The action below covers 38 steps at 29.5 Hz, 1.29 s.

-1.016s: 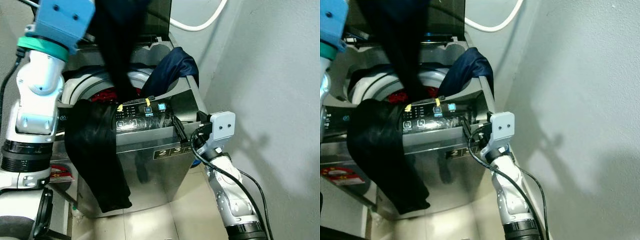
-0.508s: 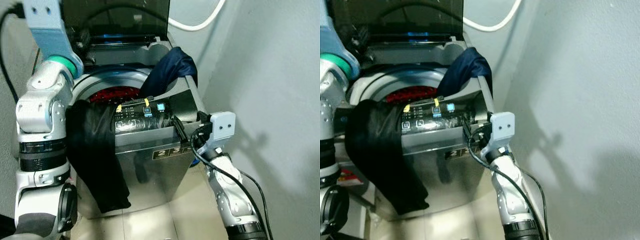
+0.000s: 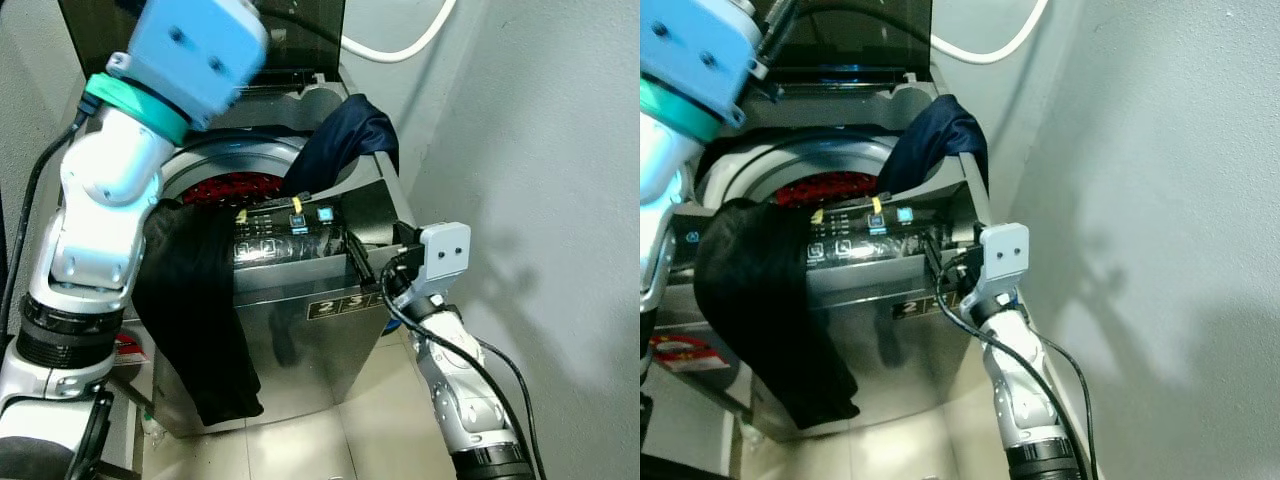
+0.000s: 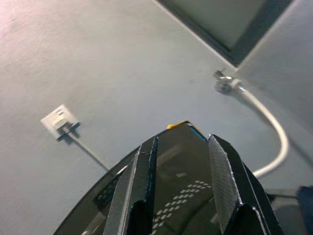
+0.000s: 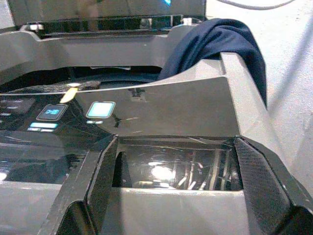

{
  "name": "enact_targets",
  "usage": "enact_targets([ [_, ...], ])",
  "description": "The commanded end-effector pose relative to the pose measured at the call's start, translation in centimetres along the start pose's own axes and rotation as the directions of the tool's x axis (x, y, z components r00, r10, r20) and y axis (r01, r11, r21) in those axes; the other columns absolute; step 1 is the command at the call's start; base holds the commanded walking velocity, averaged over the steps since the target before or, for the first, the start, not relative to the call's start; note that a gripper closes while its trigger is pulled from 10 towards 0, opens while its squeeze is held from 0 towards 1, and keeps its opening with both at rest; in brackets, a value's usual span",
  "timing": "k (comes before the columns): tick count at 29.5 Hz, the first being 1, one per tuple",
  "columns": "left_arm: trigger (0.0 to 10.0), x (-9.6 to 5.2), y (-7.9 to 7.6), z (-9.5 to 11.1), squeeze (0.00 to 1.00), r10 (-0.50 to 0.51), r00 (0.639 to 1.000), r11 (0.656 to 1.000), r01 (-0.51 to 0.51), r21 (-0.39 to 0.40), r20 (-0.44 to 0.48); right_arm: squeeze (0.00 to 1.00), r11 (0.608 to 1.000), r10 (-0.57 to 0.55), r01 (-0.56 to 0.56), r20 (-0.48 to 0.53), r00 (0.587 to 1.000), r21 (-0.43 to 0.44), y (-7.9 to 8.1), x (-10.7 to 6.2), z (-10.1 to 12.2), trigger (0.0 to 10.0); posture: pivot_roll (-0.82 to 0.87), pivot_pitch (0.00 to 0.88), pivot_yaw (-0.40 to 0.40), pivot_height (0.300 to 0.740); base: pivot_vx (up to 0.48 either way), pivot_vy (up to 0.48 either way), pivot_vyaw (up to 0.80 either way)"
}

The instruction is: Clothes washing

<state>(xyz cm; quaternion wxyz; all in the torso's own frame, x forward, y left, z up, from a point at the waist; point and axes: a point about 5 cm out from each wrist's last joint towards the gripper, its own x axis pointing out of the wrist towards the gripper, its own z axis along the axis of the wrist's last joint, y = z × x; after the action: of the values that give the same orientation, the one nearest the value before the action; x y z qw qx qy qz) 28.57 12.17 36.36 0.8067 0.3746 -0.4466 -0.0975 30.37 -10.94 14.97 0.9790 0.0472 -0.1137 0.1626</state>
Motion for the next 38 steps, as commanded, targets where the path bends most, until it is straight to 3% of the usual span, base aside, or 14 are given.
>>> enact_targets([
  [1, 10.0, -0.2, -0.8, 0.6, 0.00, -0.056, 0.998, 0.998, 0.055, 0.035, 0.034, 0.00, 1.000, -0.007, 0.007, -0.026, 1.000, -0.001, -0.2, -0.2, -0.5, 10.0, 0.07, 0.019, -0.006, 0.740, 0.000, 0.000, 0.00],
  [5, 10.0, -0.7, -1.7, 0.8, 0.00, -0.107, 0.992, 0.991, 0.101, 0.083, 0.068, 0.00, 1.000, -0.007, 0.007, -0.026, 1.000, 0.000, -0.2, -0.2, -0.4, 10.0, 0.07, 0.019, -0.007, 0.740, 0.000, 0.000, 0.00],
  [8, 10.0, -1.0, -2.1, 0.6, 0.00, -0.128, 0.989, 0.990, 0.124, 0.061, 0.067, 0.00, 1.000, -0.004, 0.004, -0.025, 1.000, -0.001, -0.2, -0.2, -0.4, 10.0, 0.07, 0.020, -0.007, 0.740, 0.000, 0.000, 0.00],
  [12, 10.0, -1.0, -2.0, 0.2, 0.00, -0.095, 0.995, 0.995, 0.095, 0.000, 0.043, 0.00, 1.000, -0.004, 0.004, -0.025, 1.000, -0.001, -0.2, -0.2, -0.4, 10.0, 0.07, 0.020, -0.008, 0.740, 0.000, 0.000, 0.00],
  [17, 10.0, -1.3, -1.2, -2.3, 0.00, 0.039, 0.988, 0.972, -0.073, -0.224, -0.152, 0.00, 1.000, -0.003, 0.003, -0.019, 1.000, -0.004, -0.2, -0.1, -0.3, 10.0, 0.07, 0.017, -0.006, 0.740, 0.000, 0.000, 0.00],
  [22, 10.0, -1.6, -0.6, -3.0, 0.00, 0.081, 0.973, 0.957, -0.137, -0.255, -0.218, 0.00, 0.999, 0.024, -0.024, 0.006, 1.000, -0.034, 0.0, 0.0, 0.4, 10.0, 0.07, 0.014, -0.003, 0.740, 0.000, 0.000, 0.00],
  [29, 10.0, -1.5, 0.3, -3.4, 0.00, 0.125, 0.964, 0.939, -0.192, -0.284, -0.236, 0.00, 0.994, 0.103, -0.099, 0.122, 0.987, -0.043, 1.6, 1.2, 3.5, 10.0, 0.07, 0.005, -0.002, 0.740, 0.000, 0.000, 0.00],
  [31, 10.0, -1.3, 0.5, -3.3, 0.00, 0.138, 0.964, 0.938, -0.201, -0.281, -0.228, 0.00, 0.998, 0.060, -0.056, 0.270, 0.961, -0.022, 1.8, 2.2, 7.2, 10.0, 0.07, 0.003, 0.000, 0.740, 0.000, 0.000, 0.00],
  [33, 10.0, -1.3, 0.5, -3.3, 0.00, 0.138, 0.964, 0.938, -0.201, -0.281, -0.228, 0.00, 0.998, 0.060, -0.056, 0.270, 0.961, -0.022, 1.8, 2.2, 7.2, 10.0, 0.07, 0.003, 0.000, 0.740, 0.000, 0.000, 0.00],
  [34, 10.0, -1.2, 0.6, -3.3, 0.00, 0.143, 0.963, 0.936, -0.206, -0.285, -0.226, 0.00, 0.999, 0.051, -0.049, 0.313, 0.948, -0.016, 1.9, 2.5, 8.4, 10.0, 0.07, 0.003, 0.000, 0.740, 0.000, 0.000, 0.00],
  [35, 10.0, -1.0, 0.9, -3.1, 0.00, 0.152, 0.963, 0.930, -0.216, -0.299, -0.225, 0.00, 0.993, 0.118, -0.108, 0.345, 0.931, -0.049, 2.7, 2.7, 9.5, 10.0, 0.07, 0.001, 0.003, 0.740, 0.000, 0.000, 0.00],
  [38, 10.0, -0.9, 1.1, -3.0, 0.00, 0.157, 0.962, 0.924, -0.223, -0.310, -0.224, 0.00, 0.985, 0.173, -0.155, 0.357, 0.918, -0.079, 3.4, 2.7, 10.1, 10.0, 0.07, 0.001, 0.003, 0.740, 0.000, 0.000, 0.00],
])
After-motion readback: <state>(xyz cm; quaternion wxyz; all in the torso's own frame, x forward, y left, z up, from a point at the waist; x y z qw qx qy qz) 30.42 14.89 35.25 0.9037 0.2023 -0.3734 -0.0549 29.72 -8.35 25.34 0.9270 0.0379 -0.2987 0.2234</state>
